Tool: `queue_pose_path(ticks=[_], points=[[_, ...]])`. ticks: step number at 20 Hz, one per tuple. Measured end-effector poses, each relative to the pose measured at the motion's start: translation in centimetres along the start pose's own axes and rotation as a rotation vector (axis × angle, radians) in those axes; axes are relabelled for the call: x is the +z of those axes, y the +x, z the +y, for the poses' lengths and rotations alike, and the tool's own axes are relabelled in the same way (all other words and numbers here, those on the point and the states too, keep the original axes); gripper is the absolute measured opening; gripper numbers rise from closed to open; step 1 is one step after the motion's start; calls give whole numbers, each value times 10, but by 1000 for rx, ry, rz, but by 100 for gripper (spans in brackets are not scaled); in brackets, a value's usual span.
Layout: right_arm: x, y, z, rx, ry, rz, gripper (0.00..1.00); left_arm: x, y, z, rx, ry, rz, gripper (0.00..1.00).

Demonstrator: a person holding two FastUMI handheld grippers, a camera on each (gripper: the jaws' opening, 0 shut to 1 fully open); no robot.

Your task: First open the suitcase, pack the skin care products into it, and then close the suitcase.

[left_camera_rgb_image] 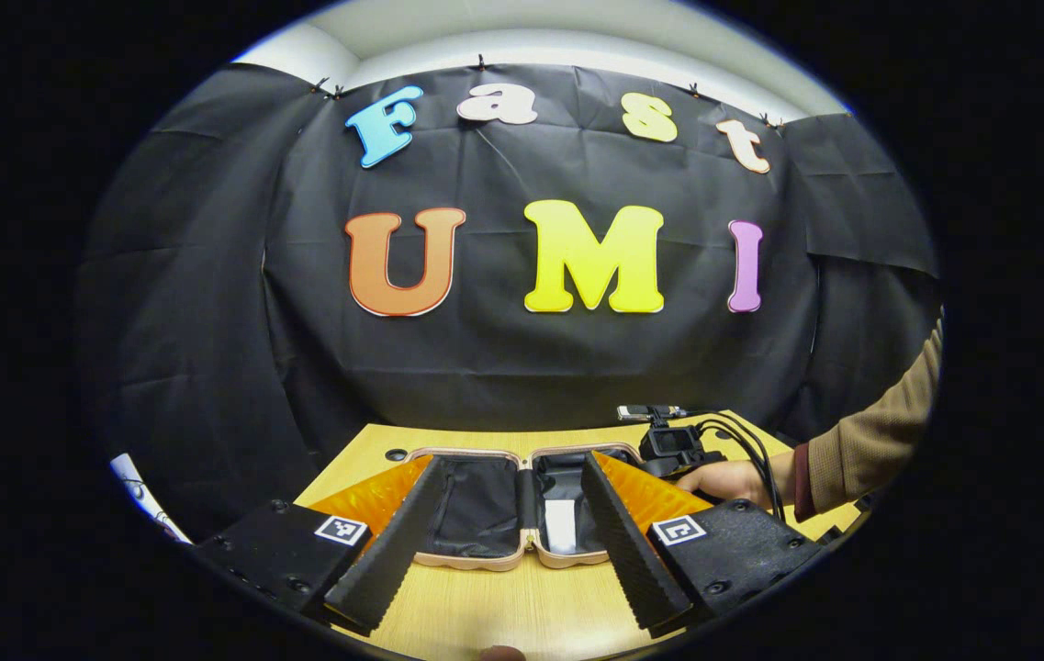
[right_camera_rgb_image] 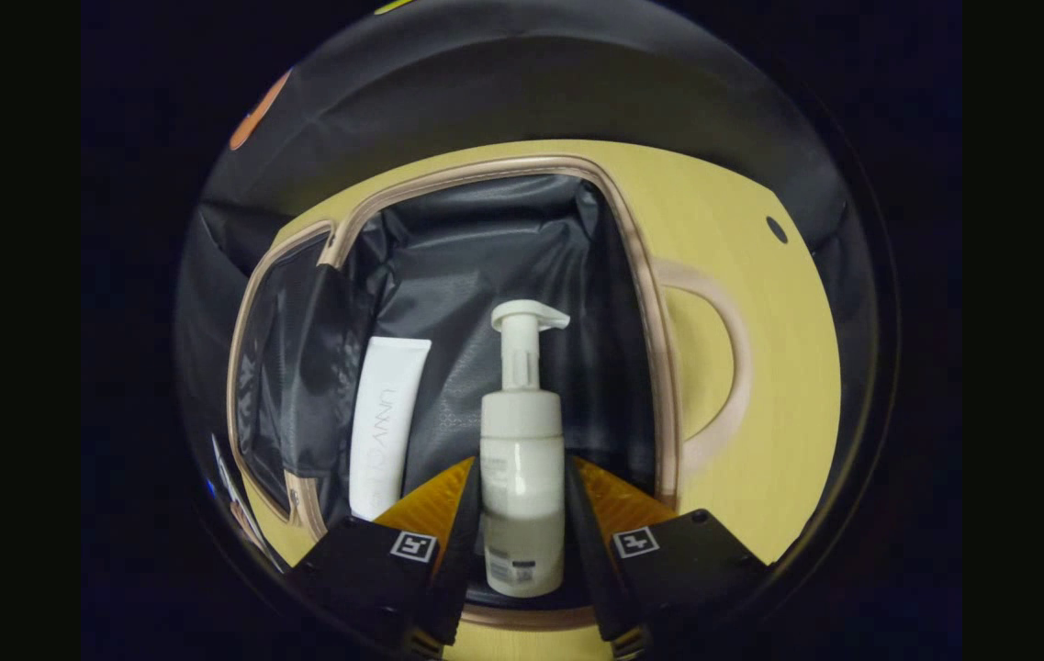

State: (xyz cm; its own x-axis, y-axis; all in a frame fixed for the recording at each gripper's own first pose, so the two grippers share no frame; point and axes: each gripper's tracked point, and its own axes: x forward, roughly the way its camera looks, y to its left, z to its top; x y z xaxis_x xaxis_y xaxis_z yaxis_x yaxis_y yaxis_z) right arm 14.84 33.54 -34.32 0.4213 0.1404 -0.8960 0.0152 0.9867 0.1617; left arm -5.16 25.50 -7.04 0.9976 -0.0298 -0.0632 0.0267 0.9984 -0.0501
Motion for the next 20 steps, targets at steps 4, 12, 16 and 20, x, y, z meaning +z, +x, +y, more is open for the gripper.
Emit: queue_pose_path(ticks=[4, 12, 16, 20], points=[[-8, -15, 11, 72, -9, 3, 65, 16, -3, 6, 13, 20, -37, 97], [-14, -153, -23, 111, -198, -335, 78, 32, 21, 7, -12, -2, -80, 96], [-32, -217, -63, 35, -226, -512, 82, 27, 47, 32, 8, -33, -82, 96], [-35, -280, -97, -113, -263, -725, 82, -11, 75, 83, 60, -149, -31, 97]])
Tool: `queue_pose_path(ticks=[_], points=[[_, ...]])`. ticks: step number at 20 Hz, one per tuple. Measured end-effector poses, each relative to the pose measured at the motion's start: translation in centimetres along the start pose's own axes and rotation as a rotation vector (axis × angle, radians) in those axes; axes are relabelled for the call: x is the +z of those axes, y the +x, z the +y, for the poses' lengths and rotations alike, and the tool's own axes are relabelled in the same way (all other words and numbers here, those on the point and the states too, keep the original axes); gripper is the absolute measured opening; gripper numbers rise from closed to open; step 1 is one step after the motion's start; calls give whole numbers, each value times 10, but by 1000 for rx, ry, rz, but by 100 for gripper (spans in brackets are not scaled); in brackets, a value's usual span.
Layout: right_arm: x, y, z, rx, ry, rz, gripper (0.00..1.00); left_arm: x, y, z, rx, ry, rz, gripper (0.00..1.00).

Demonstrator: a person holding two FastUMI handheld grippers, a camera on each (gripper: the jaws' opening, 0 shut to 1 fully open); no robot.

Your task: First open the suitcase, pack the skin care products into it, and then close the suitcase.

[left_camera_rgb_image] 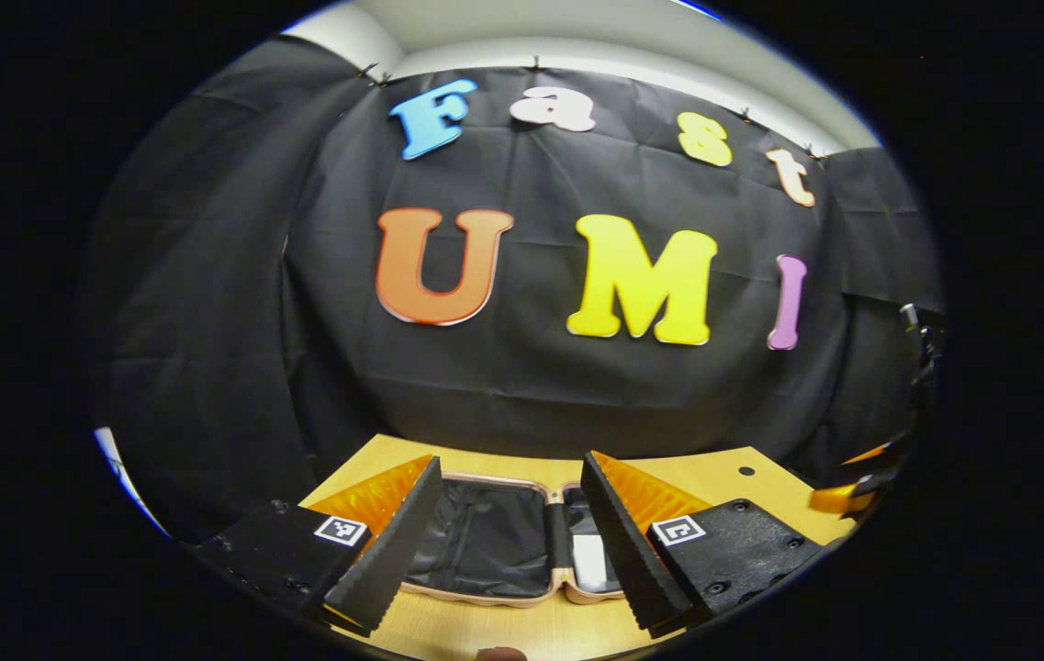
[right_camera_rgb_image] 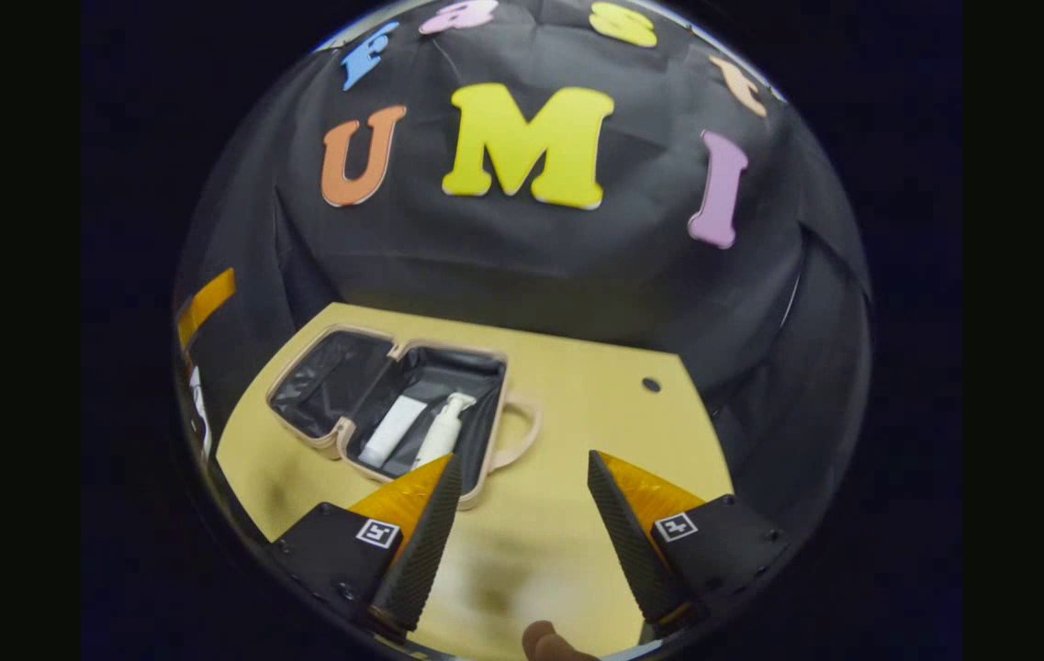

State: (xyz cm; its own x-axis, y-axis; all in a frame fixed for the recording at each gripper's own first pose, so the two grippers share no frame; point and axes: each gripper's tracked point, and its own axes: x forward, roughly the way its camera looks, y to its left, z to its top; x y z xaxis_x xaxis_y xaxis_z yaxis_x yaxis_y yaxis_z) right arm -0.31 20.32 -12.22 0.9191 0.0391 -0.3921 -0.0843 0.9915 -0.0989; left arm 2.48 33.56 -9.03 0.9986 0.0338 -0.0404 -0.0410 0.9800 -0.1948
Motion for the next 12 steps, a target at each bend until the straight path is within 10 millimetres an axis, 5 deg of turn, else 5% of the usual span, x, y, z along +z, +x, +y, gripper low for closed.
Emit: queue_pose_path(ticks=[6, 12], points=[[24, -33, -30, -124, 45, -92, 80, -70, 43, 77, 28, -375, 132, 97], [13, -38, -39, -204, 44, -45, 80, -142, 84, 140, 57, -796, 286, 97]])
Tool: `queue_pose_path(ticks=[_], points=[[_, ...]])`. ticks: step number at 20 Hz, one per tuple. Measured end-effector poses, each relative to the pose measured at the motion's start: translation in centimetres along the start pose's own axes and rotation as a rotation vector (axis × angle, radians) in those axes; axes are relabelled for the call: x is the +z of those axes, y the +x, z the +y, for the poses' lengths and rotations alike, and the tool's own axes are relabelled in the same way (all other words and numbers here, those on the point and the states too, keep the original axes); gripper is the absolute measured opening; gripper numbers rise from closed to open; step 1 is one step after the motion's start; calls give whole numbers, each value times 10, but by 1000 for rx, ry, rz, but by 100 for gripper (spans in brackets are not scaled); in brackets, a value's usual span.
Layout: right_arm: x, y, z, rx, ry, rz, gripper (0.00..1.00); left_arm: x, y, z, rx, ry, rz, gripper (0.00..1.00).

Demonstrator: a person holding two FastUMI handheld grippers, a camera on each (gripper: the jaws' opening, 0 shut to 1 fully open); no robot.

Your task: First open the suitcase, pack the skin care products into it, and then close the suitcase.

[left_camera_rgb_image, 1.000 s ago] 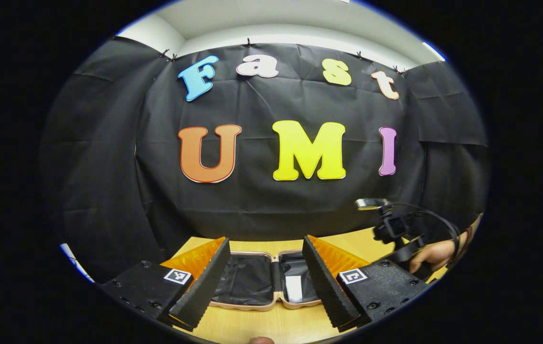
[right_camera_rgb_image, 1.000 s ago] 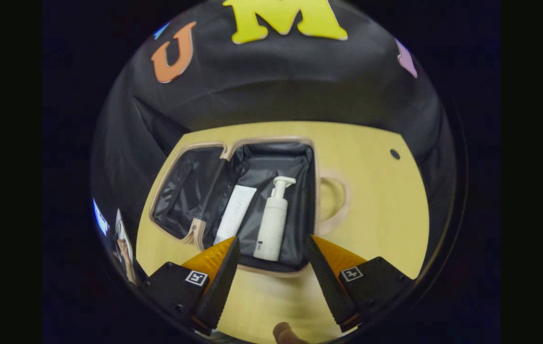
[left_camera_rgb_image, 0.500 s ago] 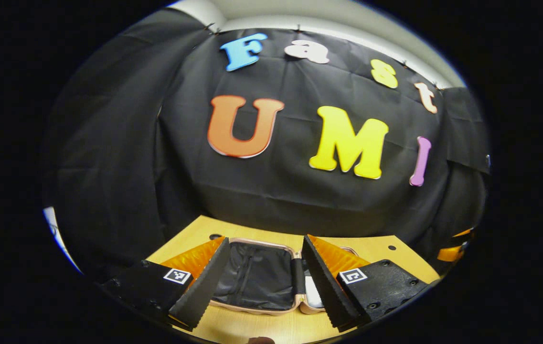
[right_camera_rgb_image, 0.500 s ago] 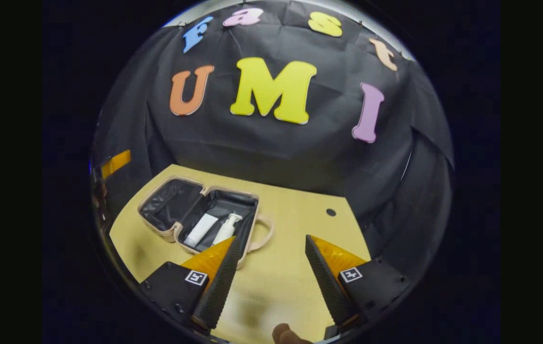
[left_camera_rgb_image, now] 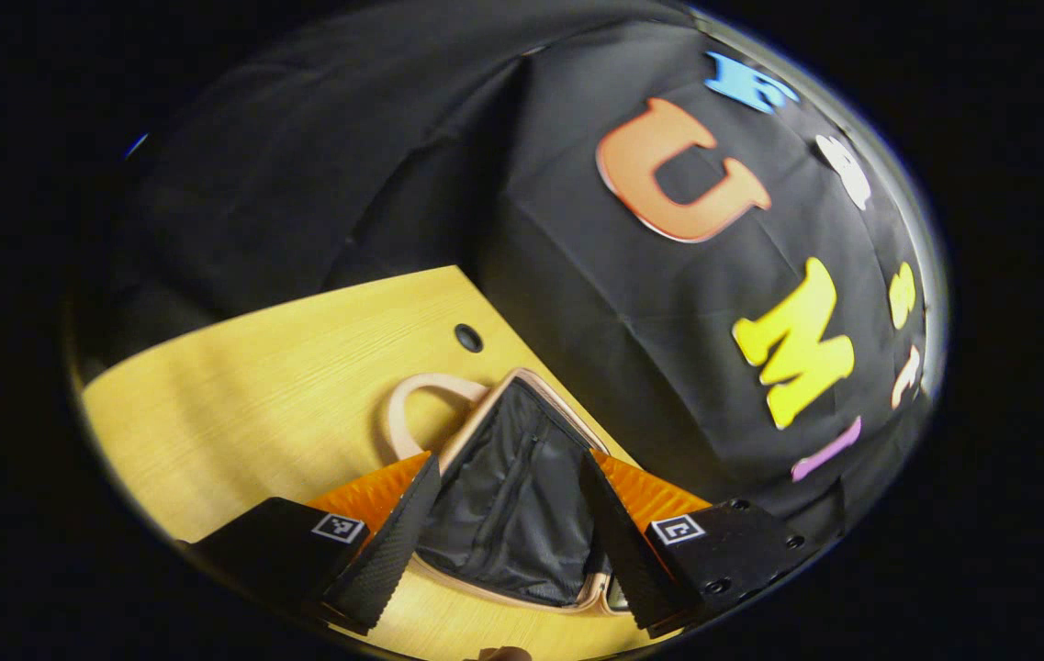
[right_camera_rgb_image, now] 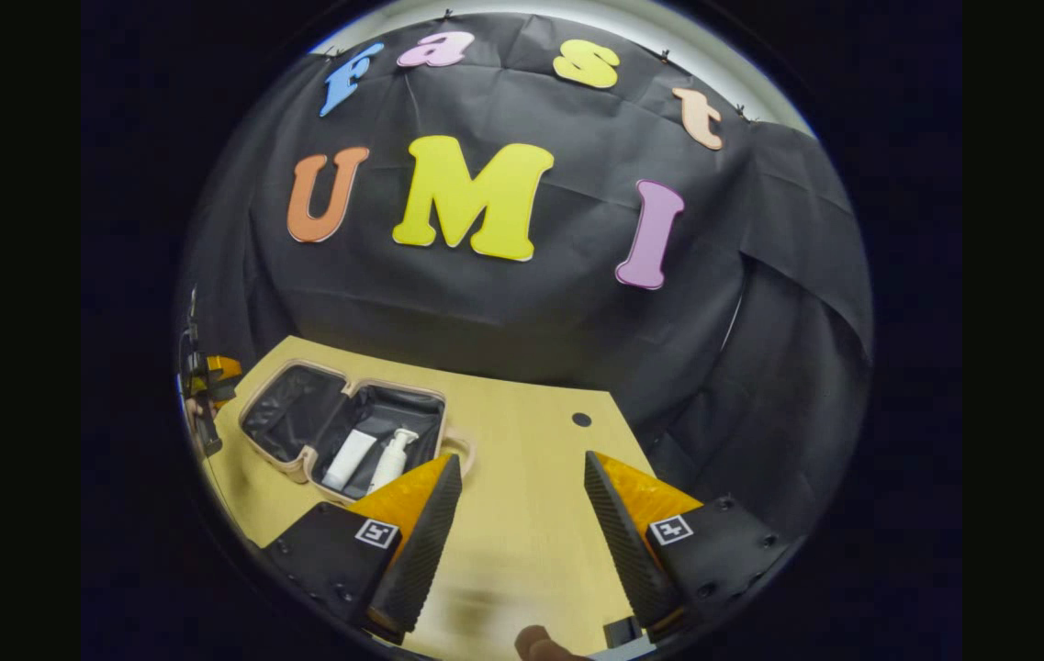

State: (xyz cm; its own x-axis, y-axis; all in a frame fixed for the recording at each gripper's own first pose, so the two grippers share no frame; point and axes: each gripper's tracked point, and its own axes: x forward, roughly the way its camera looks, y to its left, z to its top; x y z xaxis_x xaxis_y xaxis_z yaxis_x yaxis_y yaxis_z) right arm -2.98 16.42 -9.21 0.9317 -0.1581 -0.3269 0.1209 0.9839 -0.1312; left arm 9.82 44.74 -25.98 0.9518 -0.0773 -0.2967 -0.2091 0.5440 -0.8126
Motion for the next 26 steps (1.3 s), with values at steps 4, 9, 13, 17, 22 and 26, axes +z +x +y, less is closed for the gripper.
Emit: queue_pose_path(ticks=[4, 9, 13, 17, 22, 26], points=[[-12, -2, 8, 7, -17, 57, 81, 26, 3, 26, -23, -194, -36, 97], [-9, -5, 19, 32, -47, 63, 81, 30, 26, 59, 8, -349, -28, 96], [-15, -6, 21, 34, -83, 72, 81, 28, 59, 54, -39, -426, -9, 95], [-20, -11, 9, 27, -68, 79, 81, 24, 67, 77, 53, -425, -28, 57], [-27, -19, -21, -4, -17, 79, 81, 22, 66, 80, 74, -463, -23, 14], [-37, -18, -51, -26, 22, 78, 80, 32, 58, 67, 89, -374, -43, 7]])
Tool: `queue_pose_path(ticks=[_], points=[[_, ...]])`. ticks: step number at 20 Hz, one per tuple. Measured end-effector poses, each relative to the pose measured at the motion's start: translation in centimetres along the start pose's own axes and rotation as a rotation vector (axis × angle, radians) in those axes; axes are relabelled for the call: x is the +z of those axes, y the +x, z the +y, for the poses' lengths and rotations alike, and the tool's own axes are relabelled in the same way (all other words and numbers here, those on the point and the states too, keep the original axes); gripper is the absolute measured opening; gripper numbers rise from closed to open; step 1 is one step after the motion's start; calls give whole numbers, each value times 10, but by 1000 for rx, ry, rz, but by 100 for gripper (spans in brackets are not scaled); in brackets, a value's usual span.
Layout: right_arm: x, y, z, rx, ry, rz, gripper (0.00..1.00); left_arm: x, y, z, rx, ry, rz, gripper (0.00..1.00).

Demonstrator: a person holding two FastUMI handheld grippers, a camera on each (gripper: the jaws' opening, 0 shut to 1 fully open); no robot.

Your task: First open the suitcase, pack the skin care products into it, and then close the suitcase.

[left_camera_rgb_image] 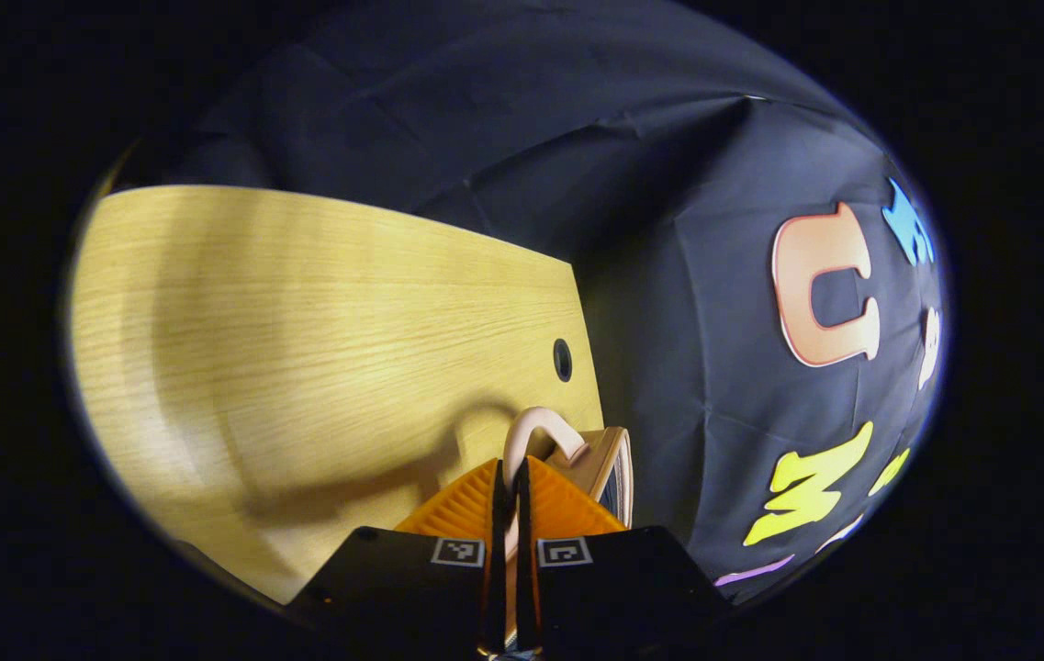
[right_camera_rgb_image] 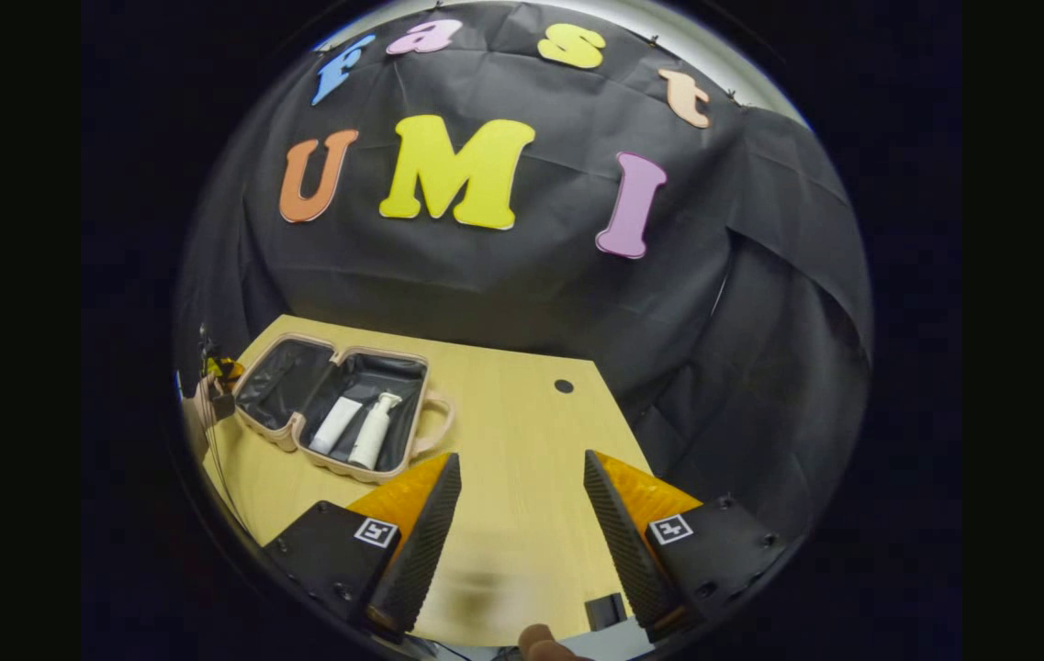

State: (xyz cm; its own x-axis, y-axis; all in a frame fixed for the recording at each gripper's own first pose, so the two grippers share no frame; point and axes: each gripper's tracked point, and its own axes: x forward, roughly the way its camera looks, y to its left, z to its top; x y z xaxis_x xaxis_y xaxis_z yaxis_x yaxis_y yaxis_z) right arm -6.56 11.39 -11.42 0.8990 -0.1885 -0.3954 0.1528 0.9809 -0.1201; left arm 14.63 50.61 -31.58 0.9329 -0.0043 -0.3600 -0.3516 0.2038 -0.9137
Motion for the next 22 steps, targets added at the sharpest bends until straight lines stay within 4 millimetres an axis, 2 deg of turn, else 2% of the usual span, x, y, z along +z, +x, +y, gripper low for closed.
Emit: queue_pose_path(ticks=[3, 6, 10, 14, 17, 19, 22], points=[[5, 3, -22, -4, 18, -26, 81, 5, -20, -34, -29, 68, -33, 5], [15, 3, -39, 17, -1, -77, 80, 2, -40, -68, -32, 210, -75, 4], [28, 12, -61, 65, 23, -116, 80, -19, -68, -135, -63, 422, -148, 4], [35, 19, -79, 101, 27, -152, 81, -55, -92, -193, -50, 668, -216, 4], [46, 19, -89, 135, 9, -195, 80, -86, -106, -225, -32, 798, -267, 4], [47, 19, -97, 154, -9, -223, 80, -113, -115, -246, -33, 891, -299, 3], [45, 27, -113, 168, -6, -231, 80, -166, -117, -279, -73, 982, -307, 3]])
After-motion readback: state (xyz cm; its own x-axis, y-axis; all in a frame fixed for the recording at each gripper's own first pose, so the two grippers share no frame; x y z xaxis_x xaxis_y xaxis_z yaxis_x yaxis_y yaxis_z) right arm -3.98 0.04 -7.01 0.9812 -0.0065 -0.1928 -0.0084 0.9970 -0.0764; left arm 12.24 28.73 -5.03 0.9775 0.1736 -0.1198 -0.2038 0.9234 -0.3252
